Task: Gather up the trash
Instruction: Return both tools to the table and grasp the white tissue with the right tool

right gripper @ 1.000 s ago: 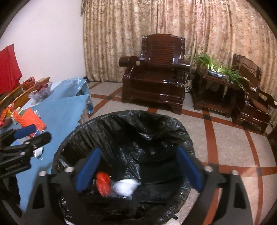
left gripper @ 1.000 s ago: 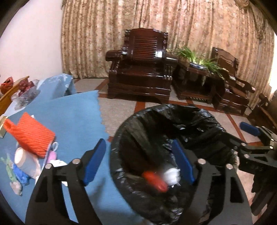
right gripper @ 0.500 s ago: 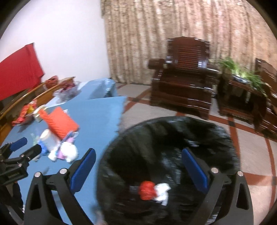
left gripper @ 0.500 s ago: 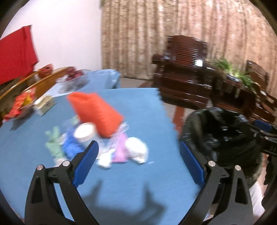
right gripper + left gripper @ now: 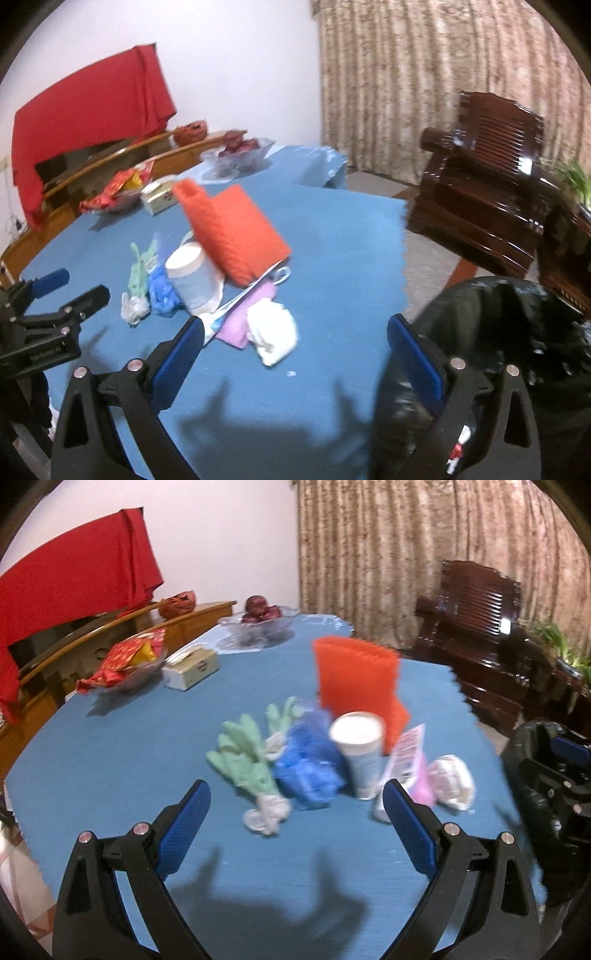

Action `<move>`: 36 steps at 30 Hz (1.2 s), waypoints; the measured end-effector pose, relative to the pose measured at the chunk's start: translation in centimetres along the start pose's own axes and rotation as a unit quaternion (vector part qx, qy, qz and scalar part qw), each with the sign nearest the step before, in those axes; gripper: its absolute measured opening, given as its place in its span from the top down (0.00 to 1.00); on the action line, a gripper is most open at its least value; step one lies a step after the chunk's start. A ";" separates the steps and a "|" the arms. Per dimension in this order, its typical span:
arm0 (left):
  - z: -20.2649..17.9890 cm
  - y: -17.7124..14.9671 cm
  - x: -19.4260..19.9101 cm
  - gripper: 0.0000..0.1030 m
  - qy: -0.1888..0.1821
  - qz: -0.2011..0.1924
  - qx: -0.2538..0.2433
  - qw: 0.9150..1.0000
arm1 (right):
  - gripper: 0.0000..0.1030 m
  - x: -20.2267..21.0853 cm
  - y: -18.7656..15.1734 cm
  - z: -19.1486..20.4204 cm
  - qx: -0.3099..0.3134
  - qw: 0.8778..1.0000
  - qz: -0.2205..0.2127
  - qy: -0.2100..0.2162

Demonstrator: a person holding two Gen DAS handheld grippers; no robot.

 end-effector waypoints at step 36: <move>3.6 -2.9 -10.4 0.68 -0.014 0.122 0.062 0.990 | 0.61 -10.2 -2.7 1.4 0.014 0.994 0.098 0.049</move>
Point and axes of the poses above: each gripper's, at about its wrist camera, not at the fingertips, and x roughly against the way its jaws point, z to its left, y to its top, the point moved 5 cm from there along -x, roughly the way its jaws point, and after that the axes turned 9 degrees about x, right-handed, at the moved point
